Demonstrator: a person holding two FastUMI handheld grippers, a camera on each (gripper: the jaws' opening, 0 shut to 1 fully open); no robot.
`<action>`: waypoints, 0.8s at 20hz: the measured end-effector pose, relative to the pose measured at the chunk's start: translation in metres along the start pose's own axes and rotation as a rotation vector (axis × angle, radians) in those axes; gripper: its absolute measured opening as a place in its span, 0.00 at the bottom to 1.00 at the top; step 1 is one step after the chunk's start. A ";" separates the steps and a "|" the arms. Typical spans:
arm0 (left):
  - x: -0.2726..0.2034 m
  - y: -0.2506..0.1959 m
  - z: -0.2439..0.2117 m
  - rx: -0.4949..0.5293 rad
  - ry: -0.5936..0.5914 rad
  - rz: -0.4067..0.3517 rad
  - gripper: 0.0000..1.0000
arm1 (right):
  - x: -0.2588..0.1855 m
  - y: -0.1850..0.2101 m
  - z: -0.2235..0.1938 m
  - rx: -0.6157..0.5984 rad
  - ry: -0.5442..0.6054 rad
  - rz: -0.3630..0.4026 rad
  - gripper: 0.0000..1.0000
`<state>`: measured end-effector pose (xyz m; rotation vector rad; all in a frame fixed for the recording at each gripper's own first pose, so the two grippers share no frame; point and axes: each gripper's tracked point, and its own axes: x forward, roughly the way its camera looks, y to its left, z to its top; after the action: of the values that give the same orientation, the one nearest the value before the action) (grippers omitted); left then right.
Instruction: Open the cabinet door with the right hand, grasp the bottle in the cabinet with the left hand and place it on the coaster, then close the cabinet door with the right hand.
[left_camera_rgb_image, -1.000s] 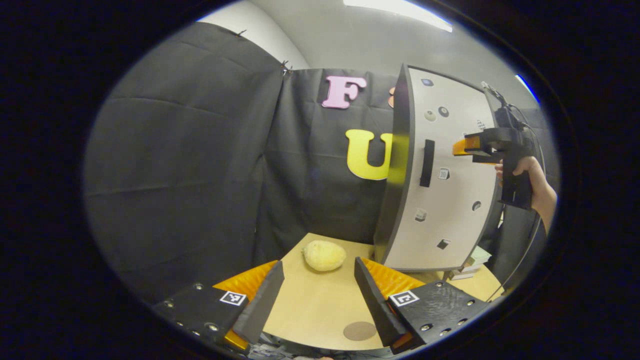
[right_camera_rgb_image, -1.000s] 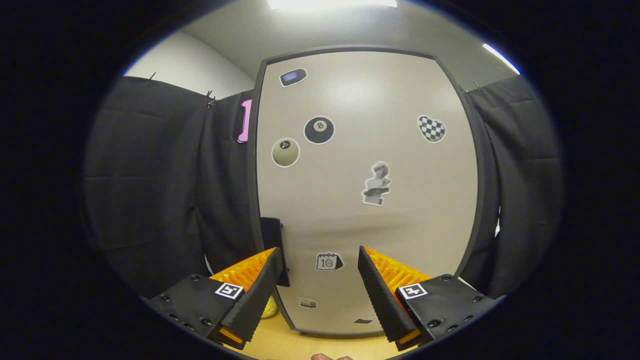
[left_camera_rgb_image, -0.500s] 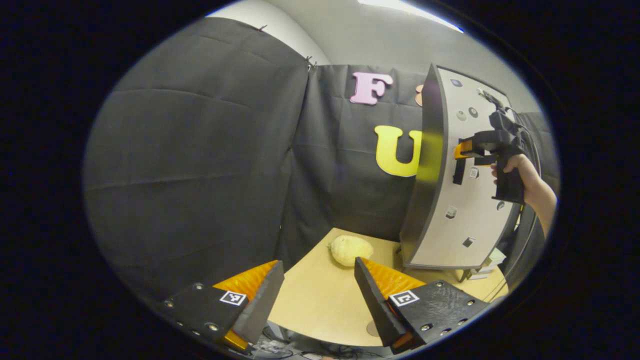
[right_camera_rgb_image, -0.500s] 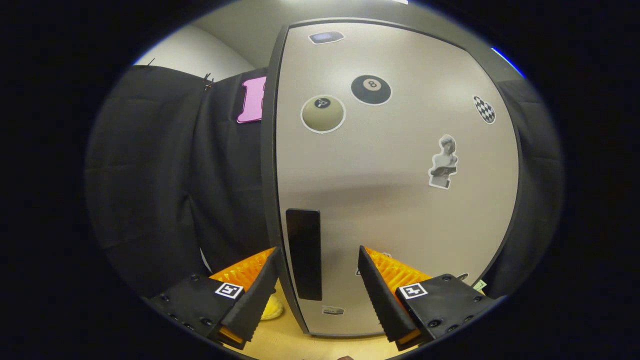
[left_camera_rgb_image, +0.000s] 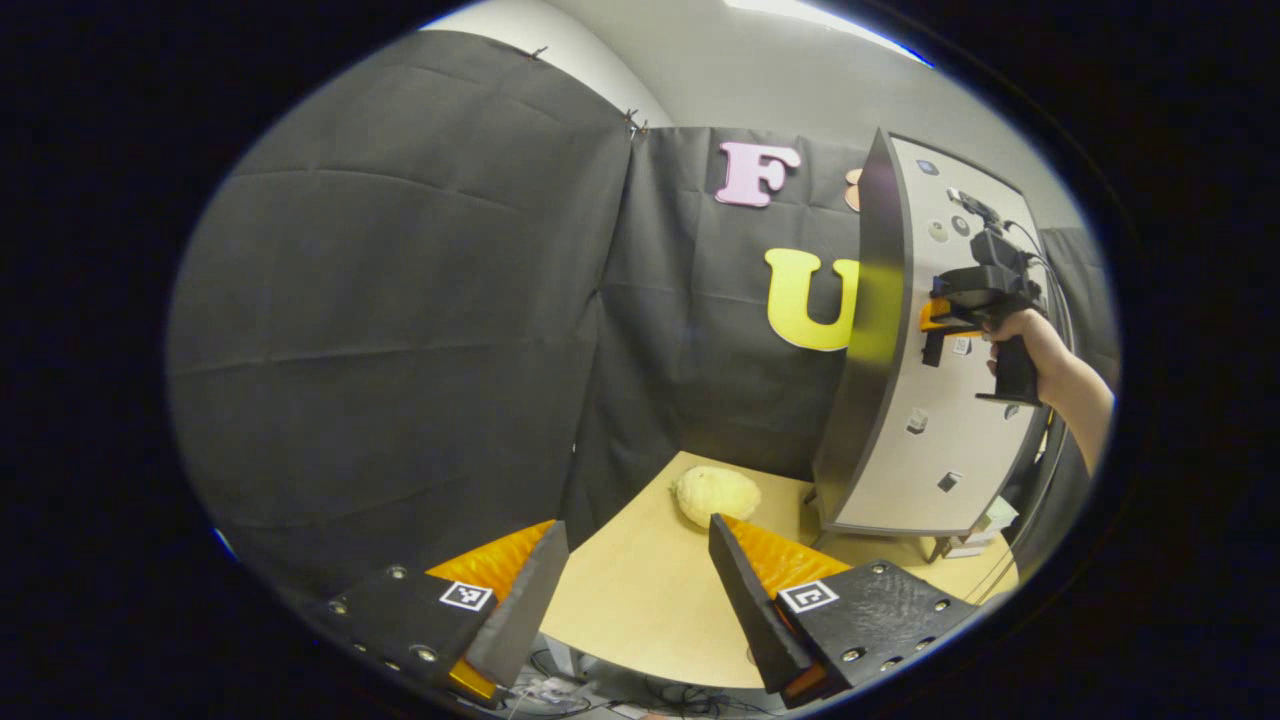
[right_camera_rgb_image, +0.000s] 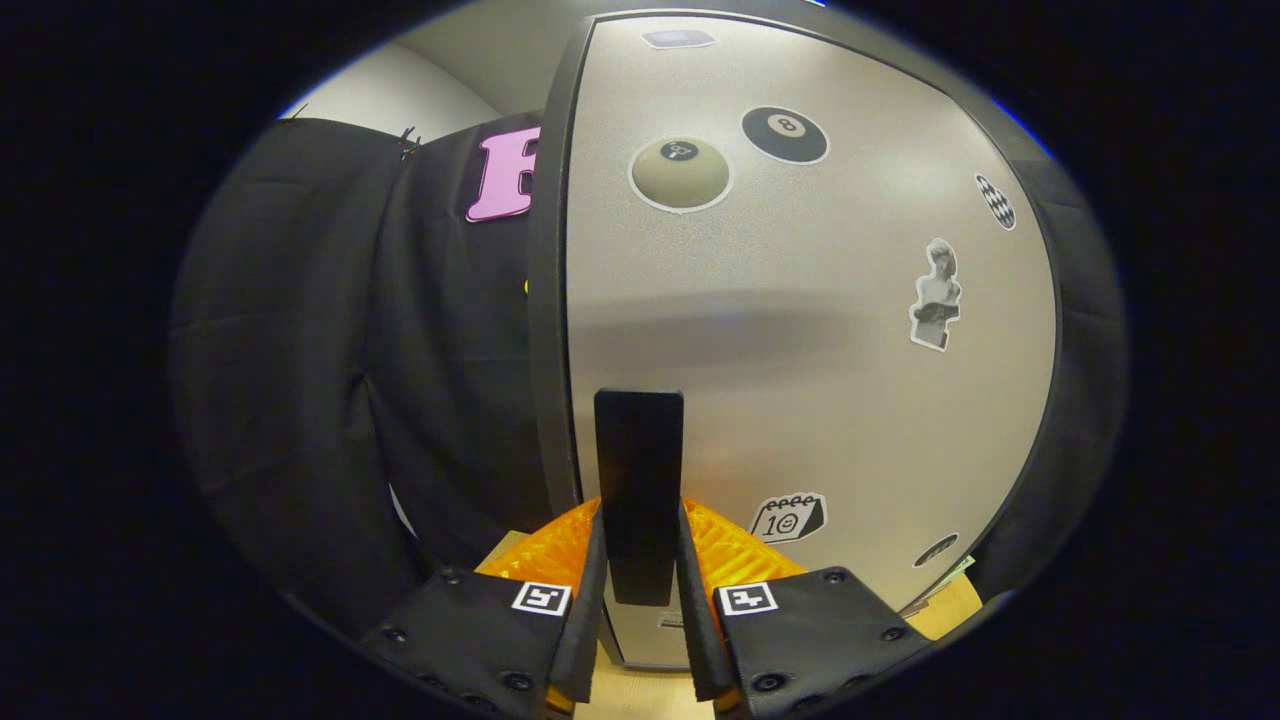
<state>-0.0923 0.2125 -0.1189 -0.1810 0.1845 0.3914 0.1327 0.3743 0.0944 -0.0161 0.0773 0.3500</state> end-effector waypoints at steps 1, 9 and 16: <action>0.000 0.001 -0.001 -0.001 -0.001 0.004 0.88 | 0.001 0.001 0.000 -0.011 -0.008 0.004 0.35; -0.005 0.001 -0.006 0.001 0.018 -0.001 0.88 | -0.001 0.002 -0.002 -0.054 -0.010 0.094 0.10; -0.003 0.004 -0.004 0.034 0.014 -0.026 0.88 | -0.033 0.005 -0.006 -0.069 -0.024 0.182 0.10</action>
<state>-0.0968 0.2143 -0.1229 -0.1520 0.2021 0.3612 0.0995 0.3674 0.0908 -0.0734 0.0432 0.5347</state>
